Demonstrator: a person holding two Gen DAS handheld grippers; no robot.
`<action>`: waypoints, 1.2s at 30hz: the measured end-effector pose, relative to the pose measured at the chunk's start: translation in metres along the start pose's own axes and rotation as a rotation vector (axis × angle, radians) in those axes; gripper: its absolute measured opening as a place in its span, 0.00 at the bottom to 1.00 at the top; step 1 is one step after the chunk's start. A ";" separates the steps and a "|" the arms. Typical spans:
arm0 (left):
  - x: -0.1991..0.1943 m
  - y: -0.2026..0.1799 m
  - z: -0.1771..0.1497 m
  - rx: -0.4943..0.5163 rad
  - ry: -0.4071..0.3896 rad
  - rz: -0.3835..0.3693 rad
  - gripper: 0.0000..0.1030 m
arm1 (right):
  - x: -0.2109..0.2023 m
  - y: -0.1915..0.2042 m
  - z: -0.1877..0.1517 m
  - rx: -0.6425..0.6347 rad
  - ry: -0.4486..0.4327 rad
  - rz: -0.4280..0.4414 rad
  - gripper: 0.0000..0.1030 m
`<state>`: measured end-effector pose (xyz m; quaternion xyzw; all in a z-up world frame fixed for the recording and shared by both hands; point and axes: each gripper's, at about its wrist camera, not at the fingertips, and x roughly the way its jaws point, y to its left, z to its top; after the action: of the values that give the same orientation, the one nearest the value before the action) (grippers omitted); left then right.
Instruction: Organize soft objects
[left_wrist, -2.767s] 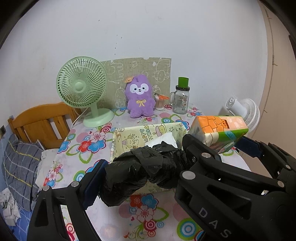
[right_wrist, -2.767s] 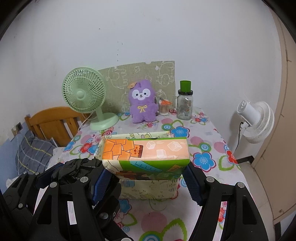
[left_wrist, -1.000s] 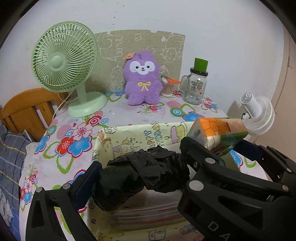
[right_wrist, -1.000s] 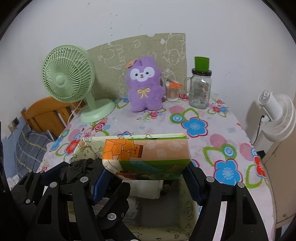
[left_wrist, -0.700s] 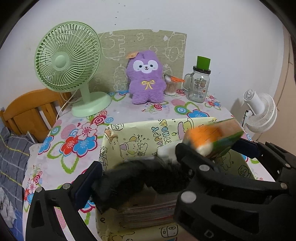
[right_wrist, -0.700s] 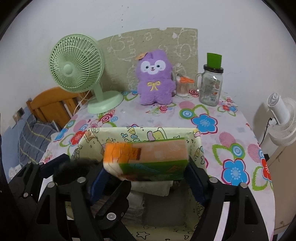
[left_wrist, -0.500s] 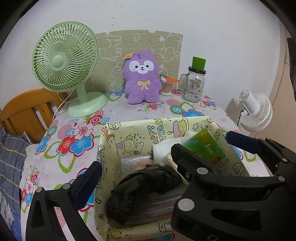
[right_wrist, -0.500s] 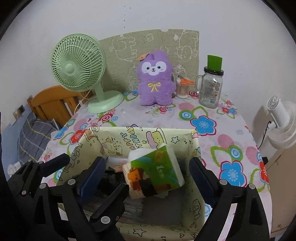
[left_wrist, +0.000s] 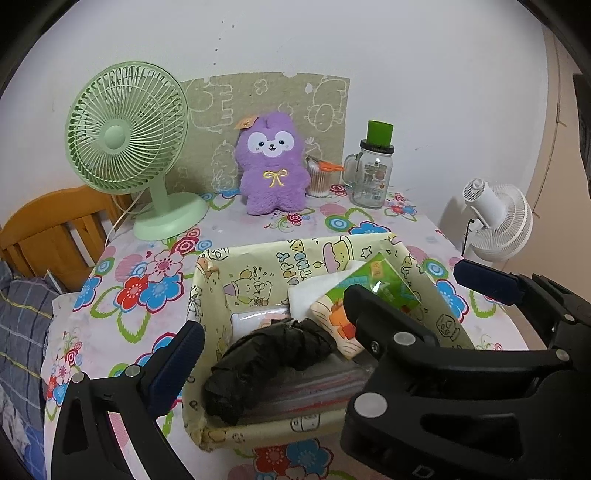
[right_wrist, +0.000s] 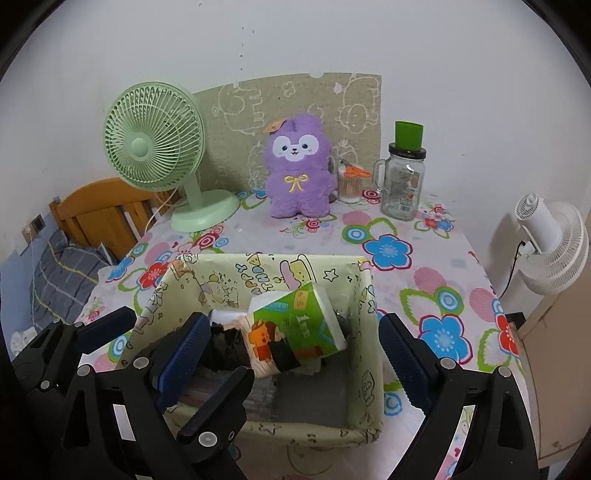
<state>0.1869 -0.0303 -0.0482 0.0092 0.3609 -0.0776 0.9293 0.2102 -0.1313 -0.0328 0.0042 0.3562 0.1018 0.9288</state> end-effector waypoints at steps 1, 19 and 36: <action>-0.001 0.000 -0.001 0.000 -0.001 0.002 1.00 | -0.002 0.000 -0.001 0.001 -0.002 -0.001 0.92; -0.039 -0.005 -0.023 -0.025 -0.037 0.048 1.00 | -0.042 0.003 -0.025 0.021 -0.039 -0.025 0.93; -0.069 -0.012 -0.048 -0.035 -0.054 0.064 1.00 | -0.081 -0.012 -0.056 0.058 -0.066 -0.075 0.93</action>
<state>0.1026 -0.0291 -0.0365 0.0024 0.3366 -0.0416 0.9407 0.1167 -0.1622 -0.0225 0.0214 0.3282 0.0564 0.9427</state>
